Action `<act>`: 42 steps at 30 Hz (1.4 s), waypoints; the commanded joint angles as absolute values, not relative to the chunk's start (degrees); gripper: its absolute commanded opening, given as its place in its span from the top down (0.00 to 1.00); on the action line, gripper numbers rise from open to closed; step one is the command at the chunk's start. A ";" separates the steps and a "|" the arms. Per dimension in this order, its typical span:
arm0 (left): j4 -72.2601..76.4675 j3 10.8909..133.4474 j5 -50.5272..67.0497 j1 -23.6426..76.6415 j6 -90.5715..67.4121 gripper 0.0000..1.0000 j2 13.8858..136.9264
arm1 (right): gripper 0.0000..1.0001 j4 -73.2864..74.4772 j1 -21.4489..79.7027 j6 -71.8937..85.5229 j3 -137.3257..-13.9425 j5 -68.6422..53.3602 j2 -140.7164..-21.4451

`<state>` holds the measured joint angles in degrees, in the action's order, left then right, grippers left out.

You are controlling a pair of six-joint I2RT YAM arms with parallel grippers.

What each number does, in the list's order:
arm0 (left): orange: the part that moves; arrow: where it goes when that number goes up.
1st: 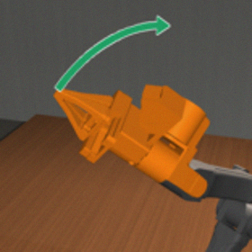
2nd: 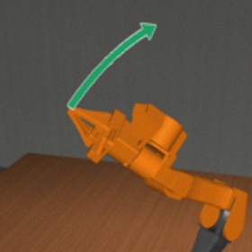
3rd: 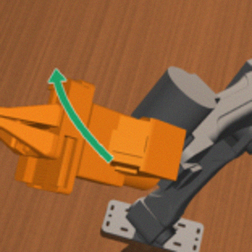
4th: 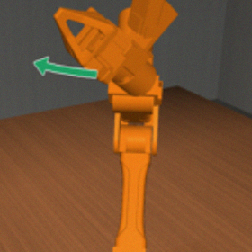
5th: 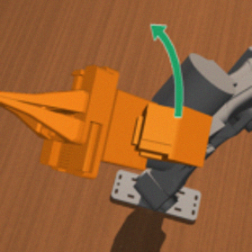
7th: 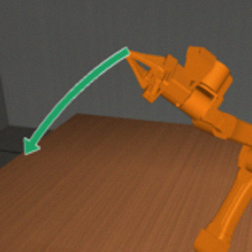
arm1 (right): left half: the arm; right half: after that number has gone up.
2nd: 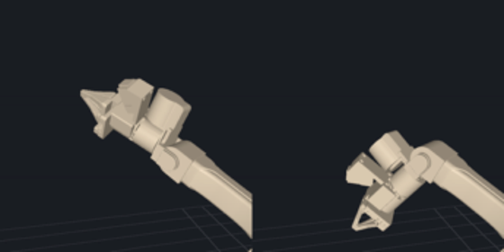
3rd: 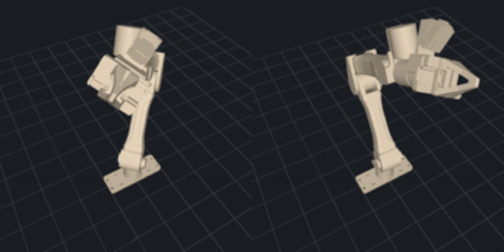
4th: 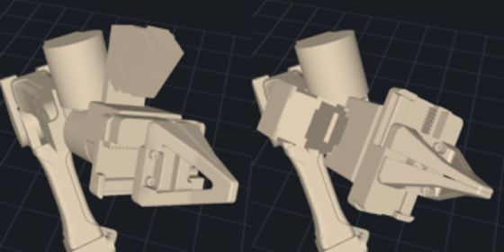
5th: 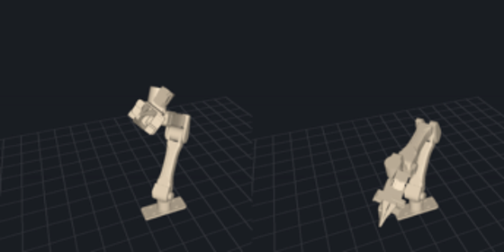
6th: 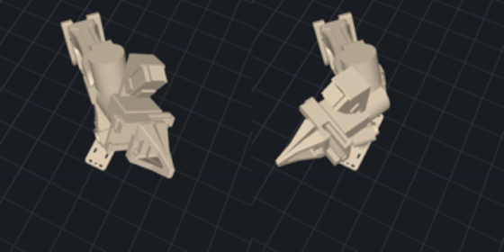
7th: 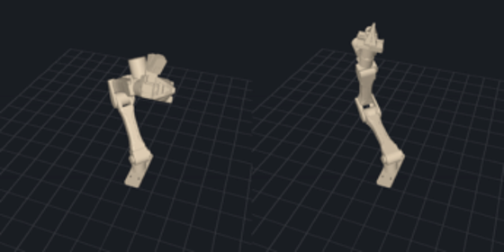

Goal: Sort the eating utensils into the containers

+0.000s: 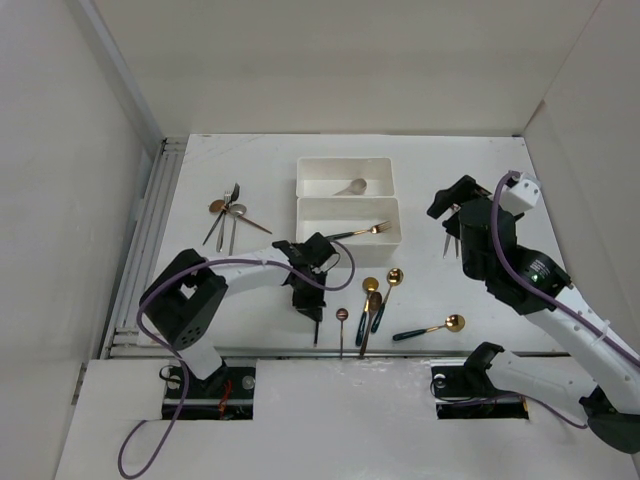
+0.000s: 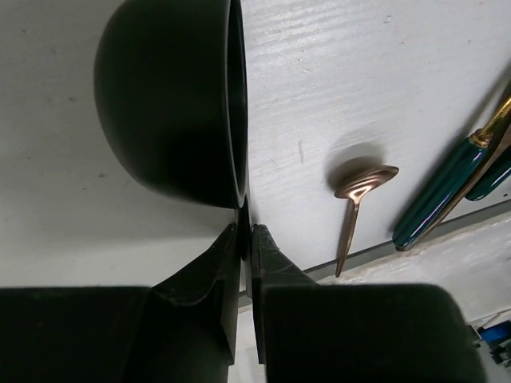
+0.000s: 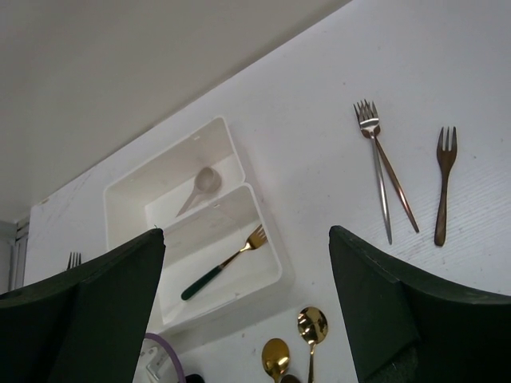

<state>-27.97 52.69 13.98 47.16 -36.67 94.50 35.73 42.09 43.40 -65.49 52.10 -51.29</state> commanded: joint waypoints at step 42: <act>3.41 97.46 -1.06 31.99 74.09 1.00 113.97 | 0.07 24.96 31.03 31.20 -74.09 38.06 -63.02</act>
